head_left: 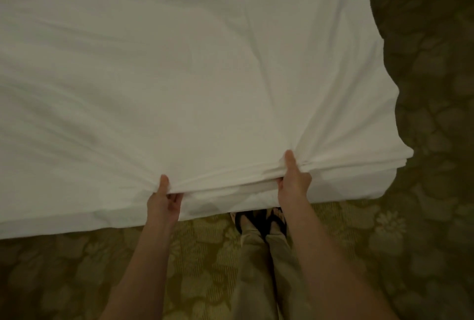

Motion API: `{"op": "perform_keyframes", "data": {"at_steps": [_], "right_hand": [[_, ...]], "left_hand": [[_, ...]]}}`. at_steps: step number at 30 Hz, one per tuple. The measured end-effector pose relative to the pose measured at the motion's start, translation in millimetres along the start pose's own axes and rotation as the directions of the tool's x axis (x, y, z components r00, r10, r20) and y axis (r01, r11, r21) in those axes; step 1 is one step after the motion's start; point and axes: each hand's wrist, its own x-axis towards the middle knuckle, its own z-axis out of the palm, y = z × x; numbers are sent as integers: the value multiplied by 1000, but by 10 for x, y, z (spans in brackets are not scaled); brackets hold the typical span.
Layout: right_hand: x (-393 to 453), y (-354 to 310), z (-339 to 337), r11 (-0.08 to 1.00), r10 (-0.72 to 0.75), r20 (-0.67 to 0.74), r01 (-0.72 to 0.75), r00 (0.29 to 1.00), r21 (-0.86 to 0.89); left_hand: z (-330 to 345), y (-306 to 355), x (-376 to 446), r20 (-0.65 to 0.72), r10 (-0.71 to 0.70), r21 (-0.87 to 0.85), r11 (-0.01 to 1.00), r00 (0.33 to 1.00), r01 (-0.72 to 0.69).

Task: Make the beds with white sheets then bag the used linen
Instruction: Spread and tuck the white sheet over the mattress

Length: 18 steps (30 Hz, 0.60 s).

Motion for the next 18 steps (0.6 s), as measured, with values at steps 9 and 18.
{"op": "perform_keyframes", "data": {"at_steps": [9,18], "right_hand": [[-3,146,73,995,-80,-133,72,988,-65],[-749,982,697,995,89,-24,-88,996,49]], "left_hand": [[-104,411,115,-162,-1,32,999,987,6],[-743,1778,664,-7,89,-137,987,996,-89]]}}
